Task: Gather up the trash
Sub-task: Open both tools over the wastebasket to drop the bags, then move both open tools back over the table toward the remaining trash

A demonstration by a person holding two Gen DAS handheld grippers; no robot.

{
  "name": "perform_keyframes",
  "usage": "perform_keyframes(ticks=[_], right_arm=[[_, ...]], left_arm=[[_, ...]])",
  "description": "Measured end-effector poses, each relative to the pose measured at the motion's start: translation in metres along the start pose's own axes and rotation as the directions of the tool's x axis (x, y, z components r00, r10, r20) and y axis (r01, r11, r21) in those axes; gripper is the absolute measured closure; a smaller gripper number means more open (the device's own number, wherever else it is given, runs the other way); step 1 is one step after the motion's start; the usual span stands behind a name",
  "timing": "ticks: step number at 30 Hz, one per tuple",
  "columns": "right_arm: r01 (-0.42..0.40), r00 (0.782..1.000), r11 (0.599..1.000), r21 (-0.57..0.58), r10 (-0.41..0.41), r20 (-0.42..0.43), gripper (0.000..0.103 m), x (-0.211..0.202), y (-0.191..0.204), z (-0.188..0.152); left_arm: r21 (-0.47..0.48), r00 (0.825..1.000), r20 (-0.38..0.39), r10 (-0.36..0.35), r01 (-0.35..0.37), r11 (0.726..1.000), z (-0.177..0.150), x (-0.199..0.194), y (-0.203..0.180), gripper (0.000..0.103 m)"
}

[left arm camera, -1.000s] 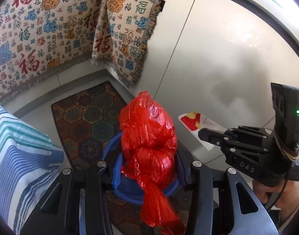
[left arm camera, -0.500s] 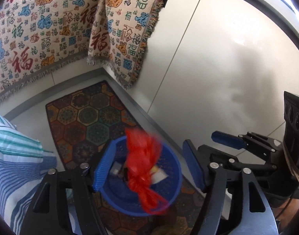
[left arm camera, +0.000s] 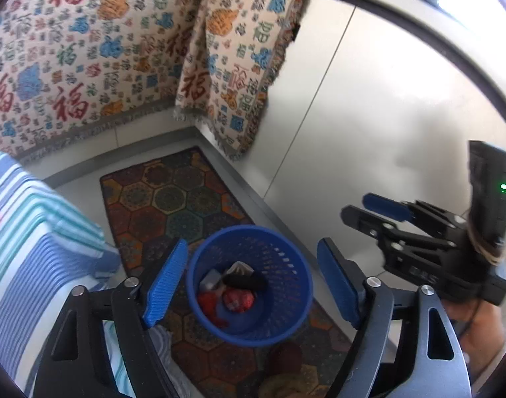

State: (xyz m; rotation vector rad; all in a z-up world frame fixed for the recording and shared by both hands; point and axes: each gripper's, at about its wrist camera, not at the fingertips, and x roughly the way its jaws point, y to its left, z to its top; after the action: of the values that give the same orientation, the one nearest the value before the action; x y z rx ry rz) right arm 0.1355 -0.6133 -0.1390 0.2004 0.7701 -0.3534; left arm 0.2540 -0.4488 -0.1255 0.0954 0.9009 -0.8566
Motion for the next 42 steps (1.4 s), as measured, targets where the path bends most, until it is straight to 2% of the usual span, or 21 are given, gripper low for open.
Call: perform_keyframes(ticks=[3, 7, 9, 12, 16, 21, 26, 31, 34, 42], right_arm=[[0.001, 1.0, 0.998, -0.06, 0.0, 0.022, 0.054, -0.006, 0.02, 0.003], [-0.025, 0.998, 0.989, -0.145, 0.032, 0.046, 0.051, -0.014, 0.061, 0.005], [-0.049, 0.997, 0.981, -0.19, 0.06, 0.056, 0.049, -0.018, 0.087, 0.006], [-0.102, 0.989, 0.96, -0.259, 0.125, 0.076, 0.046, -0.027, 0.133, 0.003], [-0.222, 0.965, 0.917, -0.332, 0.256, 0.063, 0.044, -0.039, 0.197, -0.005], [-0.273, 0.947, 0.842, -0.466, 0.32, 0.025, 0.043, -0.042, 0.276, -0.028], [-0.33, 0.937, 0.818, -0.471, 0.343, -0.062, 0.043, -0.024, 0.322, -0.046], [-0.341, 0.939, 0.806, -0.484, 0.317, -0.134, 0.043, 0.001, 0.347, -0.056], [-0.355, 0.934, 0.811, -0.465, 0.323, -0.149, 0.043, 0.01, 0.348, -0.057], [-0.365, 0.931, 0.812, -0.455, 0.327, -0.163, 0.042, 0.013, 0.349, -0.054]], left_arm=[[-0.014, 0.999, 0.044, 0.02, -0.02, 1.0, -0.019, -0.044, 0.009, 0.014], [-0.039, 0.989, 0.095, 0.114, -0.111, 0.993, -0.054, -0.1, 0.034, 0.008], [-0.084, 0.978, 0.101, 0.185, -0.177, 0.981, -0.071, -0.121, 0.055, 0.008], [-0.17, 0.964, 0.084, 0.251, -0.234, 0.957, -0.093, -0.15, 0.094, 0.008], [-0.218, 0.932, 0.056, 0.357, -0.338, 0.916, -0.121, -0.187, 0.14, 0.008], [-0.272, 0.884, 0.024, 0.467, -0.444, 0.854, -0.148, -0.215, 0.198, 0.008], [-0.312, 0.875, -0.018, 0.483, -0.464, 0.829, -0.169, -0.226, 0.246, 0.008], [-0.331, 0.871, -0.046, 0.489, -0.475, 0.816, -0.185, -0.229, 0.269, 0.008], [-0.356, 0.871, -0.067, 0.487, -0.477, 0.803, -0.192, -0.229, 0.279, 0.008], [-0.361, 0.843, -0.086, 0.531, -0.523, 0.772, -0.184, -0.231, 0.315, 0.008]])
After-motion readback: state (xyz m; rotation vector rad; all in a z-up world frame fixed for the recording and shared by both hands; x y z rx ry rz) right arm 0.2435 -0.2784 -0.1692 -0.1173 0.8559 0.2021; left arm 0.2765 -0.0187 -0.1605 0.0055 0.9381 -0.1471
